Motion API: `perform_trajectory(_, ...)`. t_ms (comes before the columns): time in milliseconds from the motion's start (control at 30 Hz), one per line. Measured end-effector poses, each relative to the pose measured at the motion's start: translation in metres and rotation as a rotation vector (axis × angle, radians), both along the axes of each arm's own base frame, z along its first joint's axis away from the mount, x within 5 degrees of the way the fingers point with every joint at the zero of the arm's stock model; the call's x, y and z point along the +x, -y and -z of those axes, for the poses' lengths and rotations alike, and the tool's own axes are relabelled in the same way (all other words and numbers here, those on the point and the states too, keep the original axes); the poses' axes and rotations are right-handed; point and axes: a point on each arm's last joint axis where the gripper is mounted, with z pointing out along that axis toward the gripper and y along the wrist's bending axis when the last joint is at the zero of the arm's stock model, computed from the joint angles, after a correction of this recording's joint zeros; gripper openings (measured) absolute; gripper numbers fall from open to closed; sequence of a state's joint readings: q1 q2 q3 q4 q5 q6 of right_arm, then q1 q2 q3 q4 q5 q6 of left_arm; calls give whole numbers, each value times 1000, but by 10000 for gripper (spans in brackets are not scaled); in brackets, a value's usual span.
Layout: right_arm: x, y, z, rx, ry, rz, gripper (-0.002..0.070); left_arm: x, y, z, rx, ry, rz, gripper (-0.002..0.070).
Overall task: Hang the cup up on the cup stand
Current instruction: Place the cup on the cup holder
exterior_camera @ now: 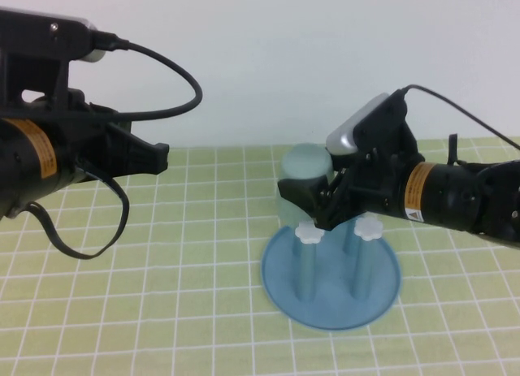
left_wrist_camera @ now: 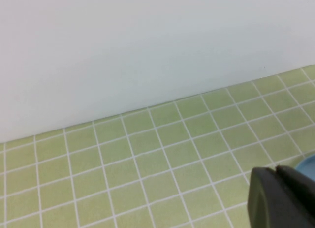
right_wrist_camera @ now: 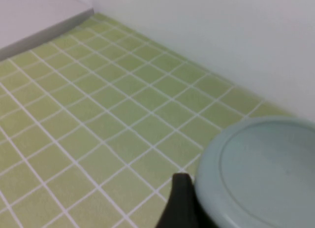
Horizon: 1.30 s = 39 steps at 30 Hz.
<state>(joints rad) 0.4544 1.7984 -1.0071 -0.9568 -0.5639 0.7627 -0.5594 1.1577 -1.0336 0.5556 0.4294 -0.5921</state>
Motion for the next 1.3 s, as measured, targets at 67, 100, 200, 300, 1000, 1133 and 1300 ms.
perform_trajectory(67, 1, -1, 6, -8, -13, -1, 592, 0, 0, 0, -10, -5, -5, 0)
perform_trajectory(100, 2, -1, 9, -12, -20, -1, 592, 0, 0, 0, -14, -6, -7, 0)
perform_trajectory(200, 3, -2, 17, -18, -39, -1, 592, 0, 0, 0, -26, -10, -13, 0)
perform_trajectory(300, 4, -2, 18, -15, -39, -3, 592, 0, 0, 0, -26, -10, -13, 0)
perform_trajectory(1000, 3, -3, 18, -14, -42, -7, 673, 0, 0, 1, -43, -16, -24, 0)
perform_trajectory(1133, 3, -3, 17, -26, -40, -11, 673, 1, -2, 0, -13, 3, -30, 0)
perform_trajectory(1300, 1, 4, -1, -36, -39, 56, 667, 3, -8, 12, 40, 9, -86, 0)
